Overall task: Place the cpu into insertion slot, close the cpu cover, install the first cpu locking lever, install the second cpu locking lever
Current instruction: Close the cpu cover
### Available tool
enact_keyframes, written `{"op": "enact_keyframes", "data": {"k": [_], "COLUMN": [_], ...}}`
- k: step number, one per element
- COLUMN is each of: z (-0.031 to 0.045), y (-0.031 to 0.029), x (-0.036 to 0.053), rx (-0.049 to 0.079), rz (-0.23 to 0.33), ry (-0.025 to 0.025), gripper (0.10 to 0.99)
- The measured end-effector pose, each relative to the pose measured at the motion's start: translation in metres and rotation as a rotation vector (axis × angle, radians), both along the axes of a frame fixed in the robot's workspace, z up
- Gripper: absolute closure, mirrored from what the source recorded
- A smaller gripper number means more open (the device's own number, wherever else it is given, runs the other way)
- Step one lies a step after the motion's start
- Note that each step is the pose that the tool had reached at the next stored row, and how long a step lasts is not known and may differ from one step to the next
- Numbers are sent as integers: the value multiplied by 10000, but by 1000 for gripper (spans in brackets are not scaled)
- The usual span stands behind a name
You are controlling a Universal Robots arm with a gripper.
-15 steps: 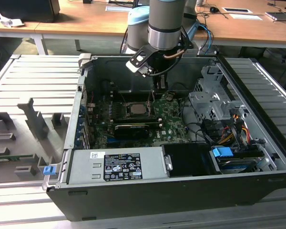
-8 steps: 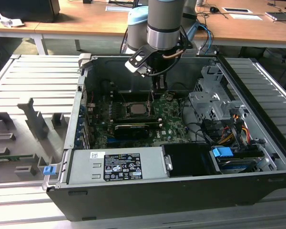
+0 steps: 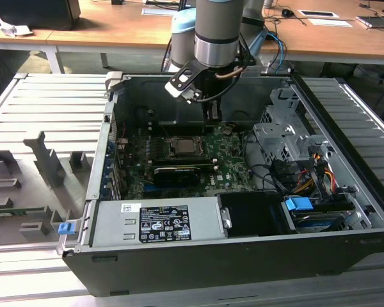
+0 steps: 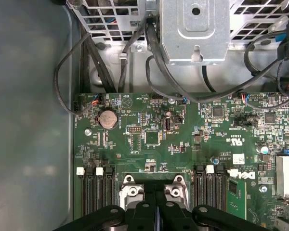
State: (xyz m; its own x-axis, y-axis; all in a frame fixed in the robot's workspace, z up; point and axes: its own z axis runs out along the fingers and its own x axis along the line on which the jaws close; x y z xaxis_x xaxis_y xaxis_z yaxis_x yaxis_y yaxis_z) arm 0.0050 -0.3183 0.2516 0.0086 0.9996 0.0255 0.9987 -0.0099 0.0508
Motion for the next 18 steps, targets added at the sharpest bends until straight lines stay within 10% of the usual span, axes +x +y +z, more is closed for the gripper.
{"op": "enact_keyframes", "data": {"k": [18], "z": [-50], "y": [-3], "x": [-151], "rx": [6], "rz": [16], "ry": [0], "gripper": [980]}}
